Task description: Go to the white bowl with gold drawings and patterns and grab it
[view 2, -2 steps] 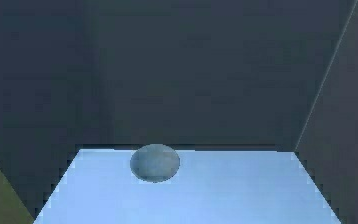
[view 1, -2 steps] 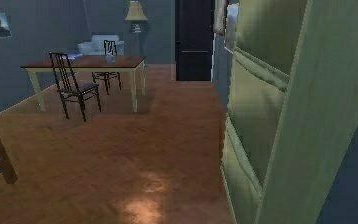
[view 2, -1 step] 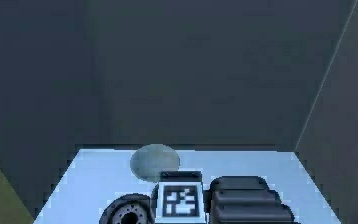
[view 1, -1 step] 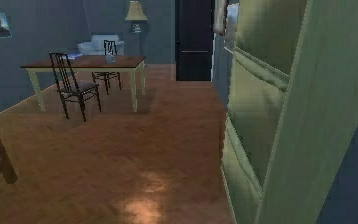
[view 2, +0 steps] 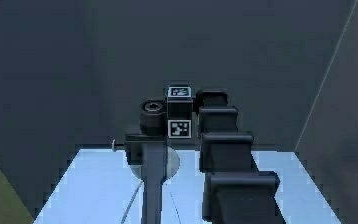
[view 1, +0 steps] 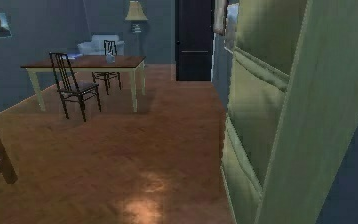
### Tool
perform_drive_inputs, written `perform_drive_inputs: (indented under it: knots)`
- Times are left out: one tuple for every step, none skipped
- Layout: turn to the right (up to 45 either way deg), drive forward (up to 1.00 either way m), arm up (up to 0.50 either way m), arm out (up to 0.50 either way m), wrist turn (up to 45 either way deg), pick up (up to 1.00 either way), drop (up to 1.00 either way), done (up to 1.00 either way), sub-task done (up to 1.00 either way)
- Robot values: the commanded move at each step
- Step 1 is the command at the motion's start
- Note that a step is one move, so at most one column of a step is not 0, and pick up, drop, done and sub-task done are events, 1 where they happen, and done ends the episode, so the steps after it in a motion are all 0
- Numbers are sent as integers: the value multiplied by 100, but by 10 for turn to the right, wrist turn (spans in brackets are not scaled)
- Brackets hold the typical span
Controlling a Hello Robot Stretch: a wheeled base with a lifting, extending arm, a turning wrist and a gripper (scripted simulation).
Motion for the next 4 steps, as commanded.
perform_drive_inputs:
  knots:
    - [0, 0, 0, 0, 450, 0, 0, 0, 0]
    - [0, 0, 0, 0, 450, 0, 0, 0, 0]
    - [0, 0, 0, 0, 450, 0, 0, 0, 0]
    - [0, 0, 0, 0, 330, 0, 0, 0, 0]
